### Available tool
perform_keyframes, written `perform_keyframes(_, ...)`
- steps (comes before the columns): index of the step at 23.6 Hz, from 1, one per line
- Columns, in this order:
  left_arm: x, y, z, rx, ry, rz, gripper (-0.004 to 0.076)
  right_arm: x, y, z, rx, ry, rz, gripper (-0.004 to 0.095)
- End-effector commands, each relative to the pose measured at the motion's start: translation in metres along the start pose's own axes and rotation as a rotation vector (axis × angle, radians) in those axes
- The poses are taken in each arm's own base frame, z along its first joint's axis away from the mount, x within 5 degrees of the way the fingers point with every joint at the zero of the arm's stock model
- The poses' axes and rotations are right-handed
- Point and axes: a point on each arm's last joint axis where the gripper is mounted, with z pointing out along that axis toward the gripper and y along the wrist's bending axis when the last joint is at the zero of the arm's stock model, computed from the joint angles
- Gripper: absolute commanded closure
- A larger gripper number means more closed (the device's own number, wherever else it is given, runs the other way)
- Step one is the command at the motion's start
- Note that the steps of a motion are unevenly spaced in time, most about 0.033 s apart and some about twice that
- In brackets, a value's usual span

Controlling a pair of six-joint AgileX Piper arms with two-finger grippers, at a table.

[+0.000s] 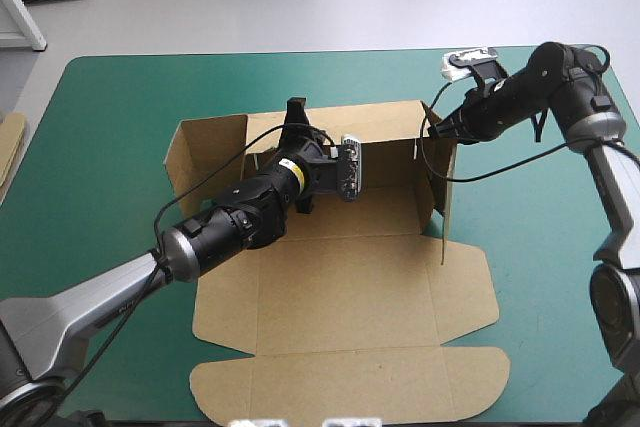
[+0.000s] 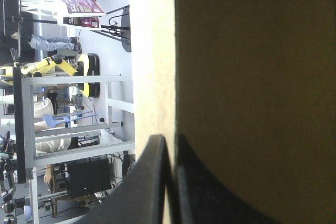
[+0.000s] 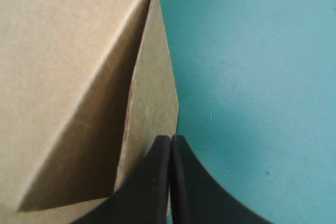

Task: Fold the box

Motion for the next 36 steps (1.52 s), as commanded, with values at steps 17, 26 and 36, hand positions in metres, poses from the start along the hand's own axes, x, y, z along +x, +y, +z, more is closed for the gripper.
perform_keyframes(17,-0.002,0.014,-0.012,-0.052,-0.022,-0.038,0.0732,0.057,0.032,-0.022,-0.056,-0.212,-0.284,0.0325)
perform_keyframes(26,-0.003,0.014,-0.012,-0.055,-0.025,-0.035,0.0733,0.056,0.034,-0.022,-0.071,-0.222,-0.298,0.0326)
perform_keyframes(36,-0.002,0.017,-0.012,-0.089,-0.020,0.028,0.0732,0.050,0.035,-0.023,-0.072,-0.293,-0.291,0.0327)
